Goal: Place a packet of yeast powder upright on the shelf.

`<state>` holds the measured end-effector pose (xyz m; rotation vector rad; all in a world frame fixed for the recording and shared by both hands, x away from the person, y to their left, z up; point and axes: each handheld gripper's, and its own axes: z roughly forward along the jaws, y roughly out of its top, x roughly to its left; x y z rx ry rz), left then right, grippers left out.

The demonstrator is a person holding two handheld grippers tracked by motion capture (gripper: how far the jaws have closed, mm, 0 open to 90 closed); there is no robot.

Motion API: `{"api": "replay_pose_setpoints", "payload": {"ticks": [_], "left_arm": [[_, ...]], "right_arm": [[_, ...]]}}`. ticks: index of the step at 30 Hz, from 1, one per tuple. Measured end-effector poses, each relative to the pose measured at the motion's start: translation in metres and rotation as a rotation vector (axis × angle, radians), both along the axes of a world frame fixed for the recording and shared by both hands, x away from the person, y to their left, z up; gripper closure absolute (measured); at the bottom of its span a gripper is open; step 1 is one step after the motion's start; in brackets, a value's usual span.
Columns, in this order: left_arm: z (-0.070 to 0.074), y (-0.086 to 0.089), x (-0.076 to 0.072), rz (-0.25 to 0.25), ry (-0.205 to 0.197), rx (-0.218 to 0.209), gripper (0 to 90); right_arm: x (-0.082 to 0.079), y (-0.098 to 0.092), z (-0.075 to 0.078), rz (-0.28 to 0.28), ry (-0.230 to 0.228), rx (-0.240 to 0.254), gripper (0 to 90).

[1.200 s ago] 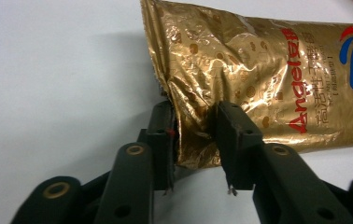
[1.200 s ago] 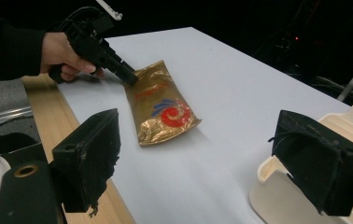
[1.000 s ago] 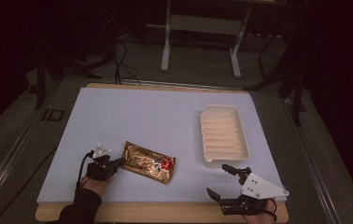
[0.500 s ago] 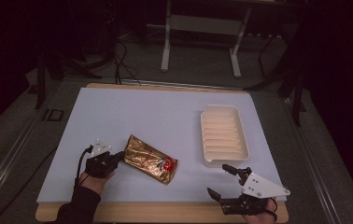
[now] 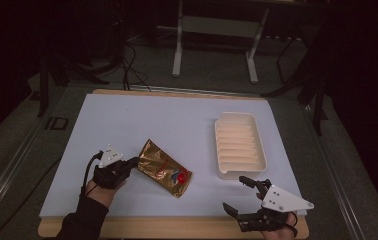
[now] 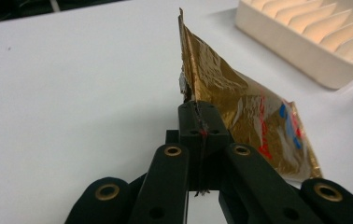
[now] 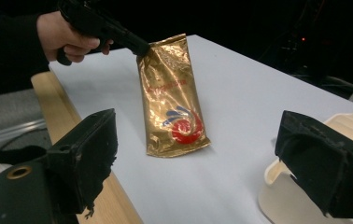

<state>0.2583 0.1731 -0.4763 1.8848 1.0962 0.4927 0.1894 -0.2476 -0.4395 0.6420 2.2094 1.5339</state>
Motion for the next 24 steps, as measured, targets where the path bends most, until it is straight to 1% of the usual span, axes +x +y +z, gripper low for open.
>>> {"api": "replay_pose_setpoints", "payload": {"ticks": [2, 4, 5, 6, 8, 10, 11, 12, 13, 15, 18, 20, 22, 23, 24], "left_arm": [[0.002, -0.001, -0.001, -0.002, -0.006, 0.000, 90.0], [0.005, -0.003, -0.002, -0.012, -0.018, 0.012, 90.0], [0.006, -0.004, -0.003, -0.015, -0.021, 0.009, 90.0], [0.009, -0.005, -0.004, -0.026, -0.030, 0.020, 90.0], [0.011, -0.006, -0.005, -0.033, -0.035, 0.023, 90.0], [0.013, -0.007, -0.006, -0.039, -0.041, 0.029, 90.0], [0.017, -0.011, -0.008, -0.045, -0.063, 0.040, 90.0], [0.018, -0.013, -0.009, -0.043, -0.072, 0.044, 90.0], [0.018, -0.014, -0.010, -0.040, -0.083, 0.052, 90.0], [0.019, -0.017, -0.012, -0.041, -0.098, 0.055, 90.0], [0.021, -0.019, -0.013, -0.048, -0.103, 0.056, 90.0], [0.023, -0.020, -0.014, -0.059, -0.115, 0.062, 90.0], [0.024, -0.021, -0.015, -0.078, -0.127, 0.072, 90.0], [0.025, -0.022, -0.015, -0.082, -0.132, 0.070, 90.0], [0.027, -0.023, -0.016, -0.094, -0.141, 0.073, 90.0]], "right_arm": [[0.000, 0.000, 0.000, -0.004, -0.009, -0.009, 11.2], [0.001, -0.001, 0.000, 0.004, -0.006, -0.015, 11.3], [0.001, 0.000, -0.001, -0.002, -0.013, -0.028, 11.8], [0.001, 0.002, -0.002, -0.002, -0.020, -0.044, 13.0], [0.001, 0.003, -0.002, -0.011, -0.026, -0.054, 14.1], [0.001, 0.003, -0.002, -0.011, -0.026, -0.054, 14.1], [0.002, 0.003, -0.002, -0.009, -0.025, -0.057, 14.2], [0.002, 0.002, -0.002, -0.003, -0.023, -0.035, 16.1], [0.002, 0.001, -0.001, -0.007, -0.026, -0.029, 16.0], [0.000, -0.001, 0.001, -0.022, -0.044, -0.012, 16.1], [-0.002, -0.006, 0.005, -0.039, -0.084, 0.022, 16.5], [-0.002, -0.008, 0.006, -0.051, -0.091, 0.030, 16.4], [0.000, -0.008, 0.006, -0.050, -0.093, 0.026, 15.9], [-0.001, -0.008, 0.006, -0.050, -0.091, 0.023, 16.0], [-0.001, -0.007, 0.006, -0.037, -0.071, 0.023, 16.1]]}}
